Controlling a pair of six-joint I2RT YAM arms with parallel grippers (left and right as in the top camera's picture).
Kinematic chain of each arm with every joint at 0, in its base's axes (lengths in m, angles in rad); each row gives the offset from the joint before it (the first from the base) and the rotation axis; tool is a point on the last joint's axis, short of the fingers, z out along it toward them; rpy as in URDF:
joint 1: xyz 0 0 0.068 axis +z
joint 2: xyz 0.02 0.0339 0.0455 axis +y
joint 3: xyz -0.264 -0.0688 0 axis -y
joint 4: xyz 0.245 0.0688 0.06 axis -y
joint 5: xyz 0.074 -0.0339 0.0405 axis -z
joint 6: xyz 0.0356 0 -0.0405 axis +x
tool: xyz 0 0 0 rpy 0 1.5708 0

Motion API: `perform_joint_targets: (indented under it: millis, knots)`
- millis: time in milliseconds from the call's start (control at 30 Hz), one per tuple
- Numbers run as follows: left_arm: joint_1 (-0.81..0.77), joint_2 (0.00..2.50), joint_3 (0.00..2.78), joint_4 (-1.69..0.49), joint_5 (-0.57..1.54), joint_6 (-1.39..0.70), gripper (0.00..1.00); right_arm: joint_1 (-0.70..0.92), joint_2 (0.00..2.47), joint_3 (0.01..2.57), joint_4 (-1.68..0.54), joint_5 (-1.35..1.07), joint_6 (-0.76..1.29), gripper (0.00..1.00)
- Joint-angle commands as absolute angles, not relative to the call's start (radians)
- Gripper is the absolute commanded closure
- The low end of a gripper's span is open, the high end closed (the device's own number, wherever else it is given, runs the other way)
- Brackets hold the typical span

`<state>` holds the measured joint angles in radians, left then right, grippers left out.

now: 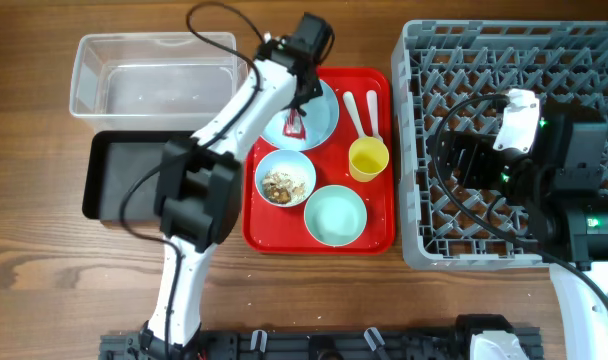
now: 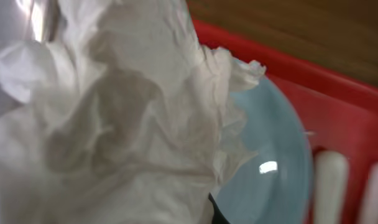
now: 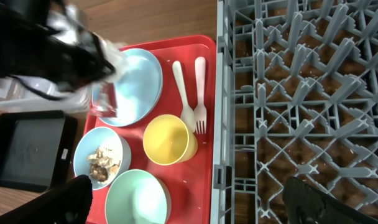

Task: Sort waste into correct bins and load items into the dishwasher rack
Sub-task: 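Carry the tissue and wrapper with the left gripper into the clear bin, then move the left gripper to the yellow cup and grasp it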

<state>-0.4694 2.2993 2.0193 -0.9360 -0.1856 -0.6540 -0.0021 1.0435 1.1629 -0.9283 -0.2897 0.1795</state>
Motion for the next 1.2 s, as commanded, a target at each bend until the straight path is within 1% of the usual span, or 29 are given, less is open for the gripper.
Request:
perform_joint_targets:
  millis: [0,100,200,267,500,533,633,667,700,733,800,833,967,1100,1167]
  knots:
    - [-0.421,2.119,2.102,-0.96,-0.165,-0.559,0.96,0.002,1.045,1.186,-0.929,-0.278,0.187,0.0]
    - [-0.364,2.061,2.102,-0.993,-0.164,-0.549,0.96,0.002,1.045,1.186,-0.929,-0.278,0.187,0.0]
    - [-0.272,2.057,2.1,-1.002,-0.102,-0.443,0.96,0.002,1.045,1.186,-0.929,-0.278,0.187,0.0]
    - [-0.212,2.077,2.097,-1.008,-0.101,-0.396,0.96,0.002,1.045,1.186,-0.929,-0.278,0.187,0.0]
    - [-0.06,2.19,2.096,-1.023,-0.101,-0.396,0.95,0.002,1.045,1.186,-0.929,-0.278,0.187,0.0]
    - [-0.051,2.199,2.096,-1.023,-0.101,-0.396,0.86,0.002,1.045,1.186,-0.929,-0.278,0.187,0.0]
    - [-0.023,2.234,2.096,-1.016,-0.101,-0.396,0.28,0.002,1.045,1.186,-0.929,-0.286,0.187,0.0]
    - [-0.02,2.237,2.096,-1.014,-0.101,-0.396,0.19,0.002,1.045,1.186,-0.929,-0.286,0.192,0.0]
    - [-0.016,2.237,2.096,-1.01,-0.101,-0.396,0.13,0.002,1.045,1.186,-0.929,-0.286,0.195,0.0]
    - [-0.014,2.237,2.096,-1.007,-0.101,-0.395,0.11,0.002,1.045,1.186,-0.929,-0.286,0.196,0.0]
    - [-0.014,2.226,2.103,-1.003,-0.099,-0.388,0.09,0.002,1.045,1.186,-0.929,-0.285,0.21,0.0]
    - [-0.015,2.216,2.106,-1.004,-0.07,-0.348,0.09,0.002,1.045,1.186,-0.929,-0.286,0.21,0.0]
    - [-0.031,2.153,2.114,-1.052,0.124,-0.246,0.11,0.002,1.045,1.186,-0.928,-0.286,0.21,0.0]
    - [-0.089,2.094,2.114,-1.16,0.321,-0.237,0.12,0.002,1.045,1.186,-0.928,-0.285,0.21,0.0]
    - [-0.138,2.093,2.113,-1.216,0.382,-0.224,0.14,0.002,1.045,1.186,-0.928,-0.285,0.212,0.0]
